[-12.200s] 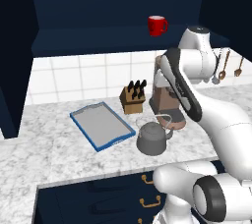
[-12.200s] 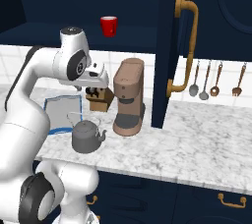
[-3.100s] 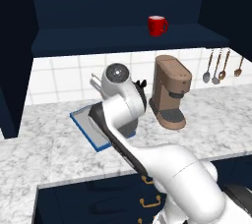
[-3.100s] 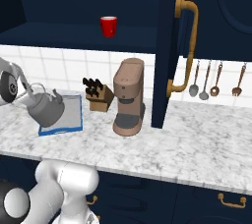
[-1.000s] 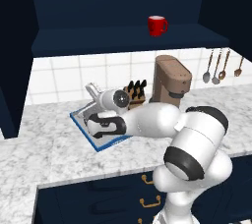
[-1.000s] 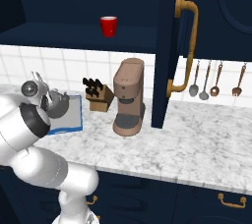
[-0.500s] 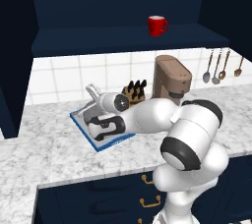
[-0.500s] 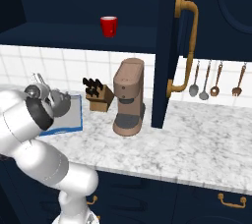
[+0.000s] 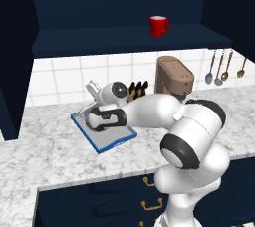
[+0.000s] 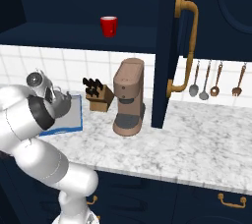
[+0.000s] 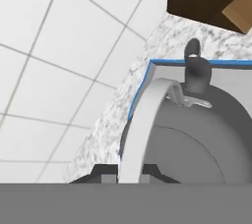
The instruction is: Pick the kettle from the counter and place it on the tray. Then pick the mug from the cabinet and place it on the tray. Then close the cabinet doors.
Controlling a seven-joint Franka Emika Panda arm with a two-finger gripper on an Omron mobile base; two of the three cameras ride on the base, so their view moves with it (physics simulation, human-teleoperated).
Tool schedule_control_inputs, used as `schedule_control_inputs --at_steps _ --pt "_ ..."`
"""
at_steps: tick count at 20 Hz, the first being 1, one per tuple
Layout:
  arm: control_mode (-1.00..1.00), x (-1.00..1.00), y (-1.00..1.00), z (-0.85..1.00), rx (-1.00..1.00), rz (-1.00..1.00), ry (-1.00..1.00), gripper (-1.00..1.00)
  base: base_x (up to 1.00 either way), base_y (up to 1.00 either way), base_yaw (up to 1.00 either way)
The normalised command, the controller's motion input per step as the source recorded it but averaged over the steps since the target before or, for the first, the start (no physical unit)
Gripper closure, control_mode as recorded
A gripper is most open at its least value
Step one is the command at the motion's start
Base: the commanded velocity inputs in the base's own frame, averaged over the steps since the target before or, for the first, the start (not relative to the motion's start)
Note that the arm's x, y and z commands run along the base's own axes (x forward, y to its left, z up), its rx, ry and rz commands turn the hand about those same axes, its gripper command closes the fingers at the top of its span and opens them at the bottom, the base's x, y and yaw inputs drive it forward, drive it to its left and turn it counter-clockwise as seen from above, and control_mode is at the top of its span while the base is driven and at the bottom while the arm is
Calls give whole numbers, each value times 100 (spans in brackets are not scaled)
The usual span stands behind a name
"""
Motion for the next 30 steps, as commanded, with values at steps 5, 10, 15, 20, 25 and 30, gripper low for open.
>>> schedule_control_inputs --at_steps 5,10,15,20,25,30 --pt "-100 13 0 -5 4 7 -1 100 0 0 0" --pt "-100 12 0 -8 2 4 0 100 0 0 0" --pt "-100 4 -3 -12 0 0 0 100 0 0 0" --pt "-100 0 -2 -21 0 0 -1 -100 0 0 0" --pt "-100 0 -2 -15 0 0 -1 -100 0 0 0" --pt "-100 1 -3 -1 0 -1 0 -100 0 0 0"
